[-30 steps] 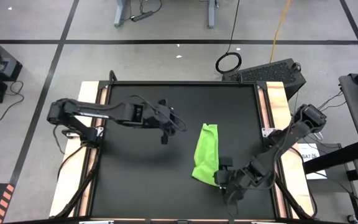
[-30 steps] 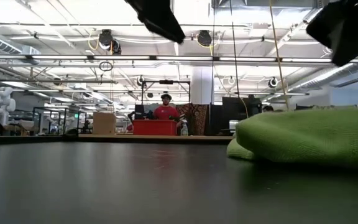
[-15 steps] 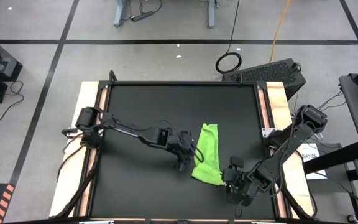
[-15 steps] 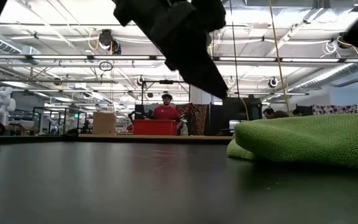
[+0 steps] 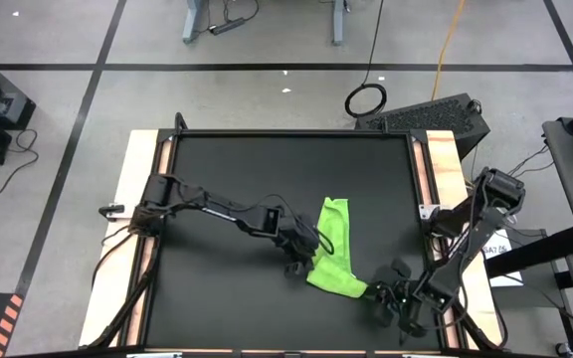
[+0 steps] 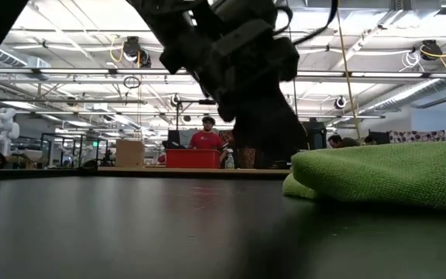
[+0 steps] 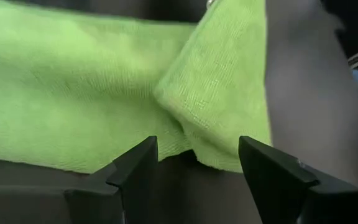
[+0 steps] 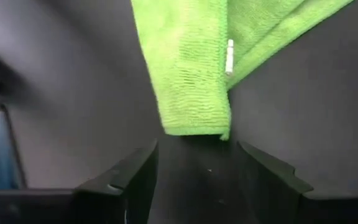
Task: Roll towel
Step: Fold the green towel on the table
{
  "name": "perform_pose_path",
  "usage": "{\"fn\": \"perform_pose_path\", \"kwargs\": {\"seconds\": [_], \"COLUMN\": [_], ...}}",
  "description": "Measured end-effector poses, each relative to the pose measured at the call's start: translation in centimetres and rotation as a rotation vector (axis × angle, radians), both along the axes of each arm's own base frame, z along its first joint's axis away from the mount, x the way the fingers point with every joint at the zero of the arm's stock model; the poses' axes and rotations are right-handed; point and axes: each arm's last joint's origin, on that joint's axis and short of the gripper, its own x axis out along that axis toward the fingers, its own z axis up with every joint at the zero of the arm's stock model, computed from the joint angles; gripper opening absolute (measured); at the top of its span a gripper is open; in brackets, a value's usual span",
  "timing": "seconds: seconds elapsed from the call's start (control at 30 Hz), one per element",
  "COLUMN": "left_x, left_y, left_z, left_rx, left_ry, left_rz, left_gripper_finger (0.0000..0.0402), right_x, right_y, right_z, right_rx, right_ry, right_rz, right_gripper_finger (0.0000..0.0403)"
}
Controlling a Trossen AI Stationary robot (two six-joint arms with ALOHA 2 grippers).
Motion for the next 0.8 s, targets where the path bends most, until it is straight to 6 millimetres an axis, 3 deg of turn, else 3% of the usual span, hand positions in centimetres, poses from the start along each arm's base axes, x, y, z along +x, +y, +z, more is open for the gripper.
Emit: {"fn": "perform_pose_path", "kwargs": {"seconds": [0.13, 0.27, 0.63, 0.8], "left_x": [0.3, 0.8, 0.8, 0.8], "left_y": [-0.1, -0.3, -0.1, 0.0], "left_z": [-1.2, -1.0, -1.2, -1.2], "left_rx": [-0.034, -0.090, -0.084, -0.073], "left_ry": [0.007, -0.036, -0.021, -0.024], "left_rz": [-0.019, -0.025, 0.013, 0.035], "left_gripper_finger": [0.0231, 0.0231, 0.0231, 0.0224], "right_x": [-0.1, 0.0, 1.4, 2.4], "right_y": [-0.1, -0.3, -1.3, -1.6], "right_z": [-1.1, -2.3, -4.0, -4.6], "right_rx": [0.018, 0.032, -0.124, -0.164], "right_ry": [-0.021, -0.085, -0.155, -0.145], "right_rz": [-0.018, -0.034, -0.068, -0.047], "right_gripper_finger": [0.0205, 0.0205, 0.0204, 0.0157]}}
